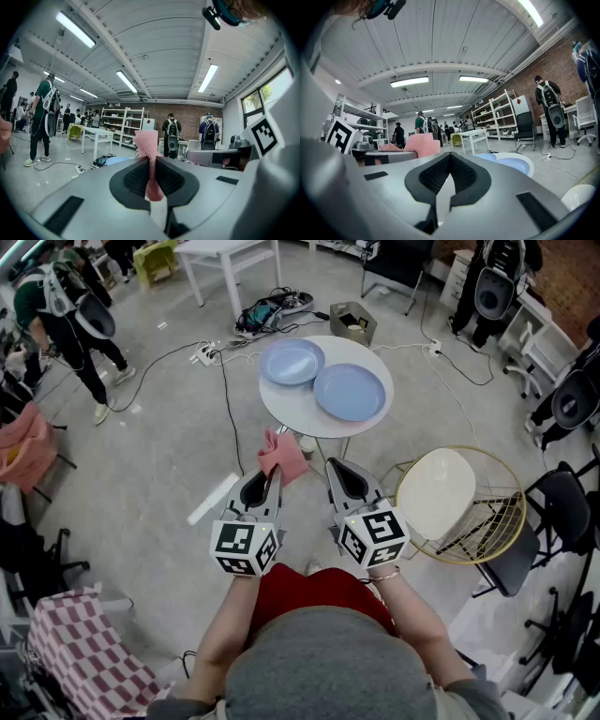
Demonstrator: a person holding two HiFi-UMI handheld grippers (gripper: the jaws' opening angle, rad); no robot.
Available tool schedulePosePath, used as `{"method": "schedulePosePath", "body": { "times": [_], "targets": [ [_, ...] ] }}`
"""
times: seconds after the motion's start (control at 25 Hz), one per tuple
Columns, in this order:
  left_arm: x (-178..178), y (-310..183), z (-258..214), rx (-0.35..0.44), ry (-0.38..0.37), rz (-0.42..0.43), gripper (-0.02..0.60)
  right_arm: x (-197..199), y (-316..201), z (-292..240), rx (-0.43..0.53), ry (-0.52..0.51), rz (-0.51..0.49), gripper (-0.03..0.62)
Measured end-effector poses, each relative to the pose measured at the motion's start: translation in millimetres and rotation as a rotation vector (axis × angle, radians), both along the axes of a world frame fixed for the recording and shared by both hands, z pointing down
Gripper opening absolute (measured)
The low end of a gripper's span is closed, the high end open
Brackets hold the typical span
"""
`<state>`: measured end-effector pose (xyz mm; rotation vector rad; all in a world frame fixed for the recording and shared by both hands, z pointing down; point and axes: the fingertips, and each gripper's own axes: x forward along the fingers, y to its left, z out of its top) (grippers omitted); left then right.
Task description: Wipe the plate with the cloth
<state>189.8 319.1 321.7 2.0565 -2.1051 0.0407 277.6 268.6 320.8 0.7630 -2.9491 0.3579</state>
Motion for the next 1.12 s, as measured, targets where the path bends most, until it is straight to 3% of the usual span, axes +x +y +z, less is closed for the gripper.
{"method": "schedulePosePath", "body": {
  "times": [0.36,0.76,1.12],
  "targets": [
    [1,1,6,0.01,0.051,-0.011,0.034,3,2,14,-0.057,0.001,-0.05,0.029],
    [1,-10,4,0.014,0.055,0.012,0.034,11,-14,22,-0.077,-0.004,-0.024,0.029],
    [-41,-25,4,0.045,0.086,-0.045,0.034,-8,-35,22,-0.082,-0.013,-0.003,0.029]
  ]
}}
